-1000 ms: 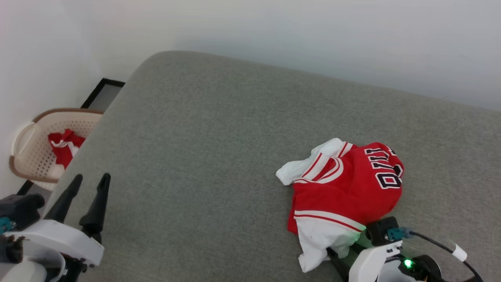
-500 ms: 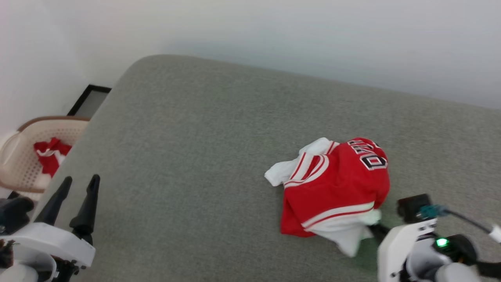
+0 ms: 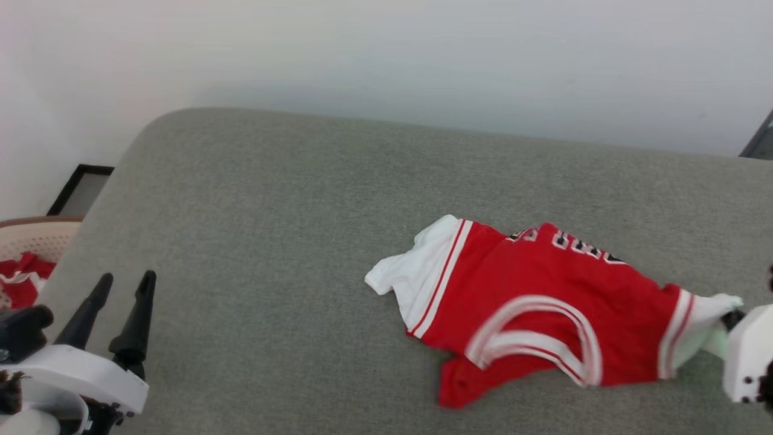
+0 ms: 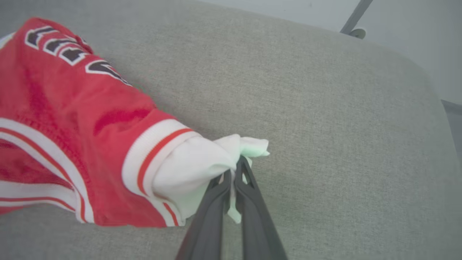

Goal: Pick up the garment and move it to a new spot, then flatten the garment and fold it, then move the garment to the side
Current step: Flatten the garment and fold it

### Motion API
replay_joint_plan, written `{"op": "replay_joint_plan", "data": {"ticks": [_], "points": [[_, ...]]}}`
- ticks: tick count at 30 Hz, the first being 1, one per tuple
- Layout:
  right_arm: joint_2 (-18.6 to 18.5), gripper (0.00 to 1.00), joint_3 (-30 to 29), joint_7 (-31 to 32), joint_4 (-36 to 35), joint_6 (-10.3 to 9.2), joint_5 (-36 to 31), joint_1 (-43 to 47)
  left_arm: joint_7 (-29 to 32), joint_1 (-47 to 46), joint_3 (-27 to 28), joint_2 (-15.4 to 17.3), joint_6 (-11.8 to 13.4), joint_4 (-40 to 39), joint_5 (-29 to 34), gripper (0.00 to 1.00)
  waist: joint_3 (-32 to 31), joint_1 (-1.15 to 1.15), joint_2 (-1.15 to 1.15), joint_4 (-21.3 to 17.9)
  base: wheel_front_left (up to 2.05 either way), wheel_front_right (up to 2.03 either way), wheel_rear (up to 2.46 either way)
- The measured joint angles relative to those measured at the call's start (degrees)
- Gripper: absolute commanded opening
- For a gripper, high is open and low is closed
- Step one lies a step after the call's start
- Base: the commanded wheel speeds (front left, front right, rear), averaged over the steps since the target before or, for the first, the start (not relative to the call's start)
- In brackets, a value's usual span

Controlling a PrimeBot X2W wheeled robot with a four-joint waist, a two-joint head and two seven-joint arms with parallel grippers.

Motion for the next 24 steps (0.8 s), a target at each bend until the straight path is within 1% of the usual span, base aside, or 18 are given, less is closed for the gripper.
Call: {"op": "replay_joint_plan", "data": {"ticks": [4,9,10,11,12,13,16,19,24], "points": [[-1.5,0.0,-1.7,-1.1,4.8,0.0,0.6,-1.5,0.2,-0.6,-0.6,-0.3,0.0,0.1,0.2,1.0,0.2,0.0,0.0,-0.5,0.0,0.0,0.0],[-2.0,0.01,-2.3,-3.3,12.7,0.0,1.6,-3.8,0.5,-1.4,-1.3,-0.7,0.0,0.2,0.5,1.0,0.9,0.0,0.0,-0.4,0.0,0.0,0.0],[-2.0,0.18,-2.0,-3.7,14.2,0.0,1.8,-4.4,0.6,-1.5,-1.3,-0.7,0.0,0.3,0.5,1.0,1.1,0.0,0.0,-0.3,0.0,0.0,0.0],[-2.0,0.28,-1.7,-3.9,15.9,0.0,2.1,-5.0,0.6,-1.7,-1.4,-0.7,-0.1,0.4,0.5,1.0,1.2,0.0,0.0,-0.2,0.0,0.0,0.0],[-1.8,0.45,-1.5,-4.3,17.3,0.0,2.4,-5.5,0.7,-2.0,-1.5,-0.8,-0.3,0.5,0.5,1.0,1.4,0.0,0.0,-0.2,0.0,0.0,0.0],[-1.8,1.0,-1.4,-4.7,18.6,0.0,2.4,-6.0,0.7,-2.1,-1.6,-0.8,-0.3,0.6,0.5,1.0,1.5,0.0,0.0,-0.1,0.0,0.0,0.0],[-1.6,1.0,-0.9,-5.2,21.5,0.0,2.6,-7.8,1.9,-2.5,-2.1,-0.8,-0.3,0.9,0.5,1.0,1.6,0.0,0.0,-0.2,0.0,0.0,0.0],[-1.6,1.0,0.0,-5.5,22.4,0.0,3.5,-9.1,3.5,-3.2,-2.5,-0.3,-0.6,0.4,0.2,1.0,1.2,0.0,0.0,-0.6,0.0,0.0,0.0],[-1.8,1.0,0.9,-6.6,19.6,0.0,4.6,-9.4,7.8,-4.0,-3.0,1.1,-0.6,-1.3,-1.0,1.0,0.4,0.0,0.0,-2.2,0.0,0.0,0.0]]}}
